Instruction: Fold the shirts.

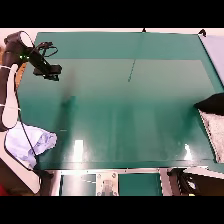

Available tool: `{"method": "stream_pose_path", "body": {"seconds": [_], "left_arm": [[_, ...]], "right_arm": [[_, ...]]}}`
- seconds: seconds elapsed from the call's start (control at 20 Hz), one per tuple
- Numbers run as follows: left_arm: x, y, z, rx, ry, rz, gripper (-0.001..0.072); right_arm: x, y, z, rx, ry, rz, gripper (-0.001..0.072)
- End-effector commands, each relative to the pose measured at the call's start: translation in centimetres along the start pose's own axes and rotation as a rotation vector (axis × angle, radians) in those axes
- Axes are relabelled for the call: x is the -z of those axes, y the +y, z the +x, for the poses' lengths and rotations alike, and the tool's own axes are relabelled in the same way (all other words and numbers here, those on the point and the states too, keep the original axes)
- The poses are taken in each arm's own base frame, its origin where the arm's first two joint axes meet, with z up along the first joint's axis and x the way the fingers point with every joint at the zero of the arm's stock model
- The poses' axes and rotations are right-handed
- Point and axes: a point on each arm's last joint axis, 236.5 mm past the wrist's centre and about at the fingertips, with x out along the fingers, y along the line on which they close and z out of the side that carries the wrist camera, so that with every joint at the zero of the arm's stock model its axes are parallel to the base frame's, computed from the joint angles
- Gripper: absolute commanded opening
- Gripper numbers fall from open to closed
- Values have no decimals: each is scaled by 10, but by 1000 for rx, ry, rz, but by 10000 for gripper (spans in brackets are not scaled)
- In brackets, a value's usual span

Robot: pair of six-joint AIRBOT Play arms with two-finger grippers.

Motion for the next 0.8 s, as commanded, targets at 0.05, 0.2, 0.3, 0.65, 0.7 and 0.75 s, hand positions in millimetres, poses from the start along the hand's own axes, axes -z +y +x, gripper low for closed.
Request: {"method": "stream_pose_path", "body": {"seconds": [0.05, 0.2, 0.3, 0.65, 0.7, 0.75], "left_arm": [[3, -3, 0, 15, 14, 2, 23], [3, -8, 0, 33, 13, 2, 23], [3, -9, 0, 38, 12, 2, 23], [2, -13, 0, 54, 10, 2, 23], [2, -13, 0, 54, 10, 2, 23], [2, -13, 0, 54, 8, 2, 23]], "right_arm": [[38, -93, -35, 391, 106, 210, 22], [43, -132, -53, 578, 102, 251, 23], [47, -149, -60, 656, 104, 270, 23], [65, -192, -50, 772, 142, 354, 489], [61, -190, -48, 766, 126, 338, 469], [55, -184, -42, 749, 112, 313, 384]]}}
